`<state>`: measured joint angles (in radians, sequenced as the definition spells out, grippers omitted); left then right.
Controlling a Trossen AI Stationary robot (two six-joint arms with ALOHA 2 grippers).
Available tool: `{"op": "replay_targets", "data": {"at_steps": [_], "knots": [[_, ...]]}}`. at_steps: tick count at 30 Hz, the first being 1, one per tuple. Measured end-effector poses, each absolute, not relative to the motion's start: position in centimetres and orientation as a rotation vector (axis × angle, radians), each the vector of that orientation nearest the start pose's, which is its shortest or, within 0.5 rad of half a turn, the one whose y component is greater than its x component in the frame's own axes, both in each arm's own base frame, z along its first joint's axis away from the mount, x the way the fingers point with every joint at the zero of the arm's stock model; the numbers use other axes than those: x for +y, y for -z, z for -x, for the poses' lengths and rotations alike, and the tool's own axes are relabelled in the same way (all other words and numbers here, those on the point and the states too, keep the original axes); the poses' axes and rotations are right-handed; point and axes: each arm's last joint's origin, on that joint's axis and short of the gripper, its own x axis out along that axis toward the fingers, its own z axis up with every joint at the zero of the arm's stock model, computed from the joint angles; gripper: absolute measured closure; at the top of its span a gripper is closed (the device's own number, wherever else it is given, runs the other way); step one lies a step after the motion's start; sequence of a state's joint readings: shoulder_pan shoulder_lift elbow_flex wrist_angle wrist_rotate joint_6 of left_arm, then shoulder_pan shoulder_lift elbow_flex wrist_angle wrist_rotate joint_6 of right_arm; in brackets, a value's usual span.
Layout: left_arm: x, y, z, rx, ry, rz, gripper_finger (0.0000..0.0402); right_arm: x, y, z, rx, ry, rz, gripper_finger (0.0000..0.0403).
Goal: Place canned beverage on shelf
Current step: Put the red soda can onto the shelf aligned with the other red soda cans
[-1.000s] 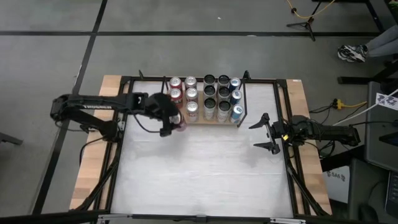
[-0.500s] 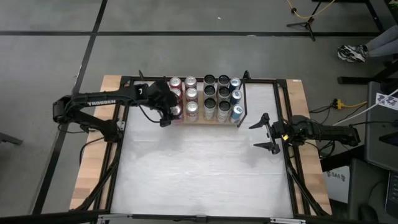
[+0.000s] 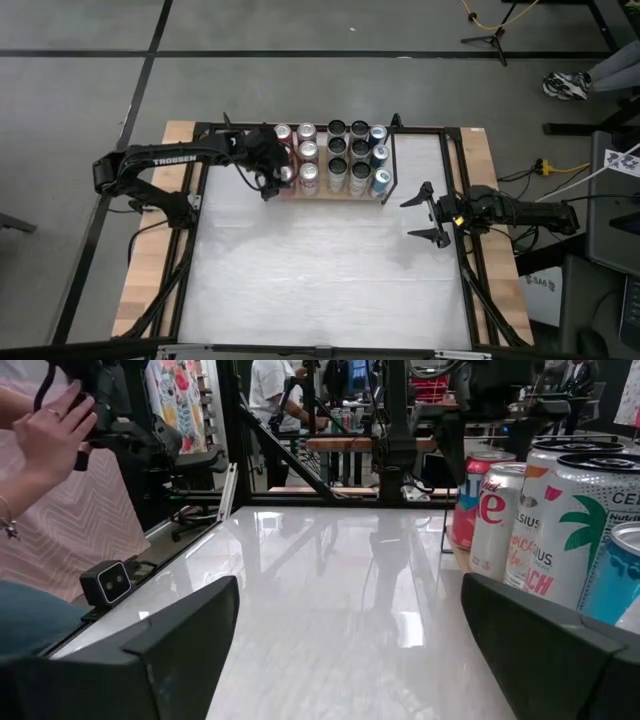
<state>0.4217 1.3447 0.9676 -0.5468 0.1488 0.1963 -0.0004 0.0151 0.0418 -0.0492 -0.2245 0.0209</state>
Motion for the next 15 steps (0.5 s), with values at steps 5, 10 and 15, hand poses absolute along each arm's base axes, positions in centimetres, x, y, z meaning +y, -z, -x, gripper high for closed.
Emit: {"op": "replay_targets", "data": {"at_steps": [5, 10, 15], "knots": [[10.98, -24.93, -24.53, 0.909, -0.181, 0.087, 0.012, 0.64, -17.18, -9.53, 0.025, -0.224, -0.023, 0.0024], [11.15, -24.9, -24.43, 0.914, -0.193, 0.088, 0.0113, 0.64, -17.19, -9.53, 0.025, -0.224, -0.024, 0.0024], [11.17, -24.84, -24.36, 0.926, -0.206, 0.084, 0.0094, 0.64, -17.18, -9.53, 0.025, -0.224, -0.023, 0.0024]]}}
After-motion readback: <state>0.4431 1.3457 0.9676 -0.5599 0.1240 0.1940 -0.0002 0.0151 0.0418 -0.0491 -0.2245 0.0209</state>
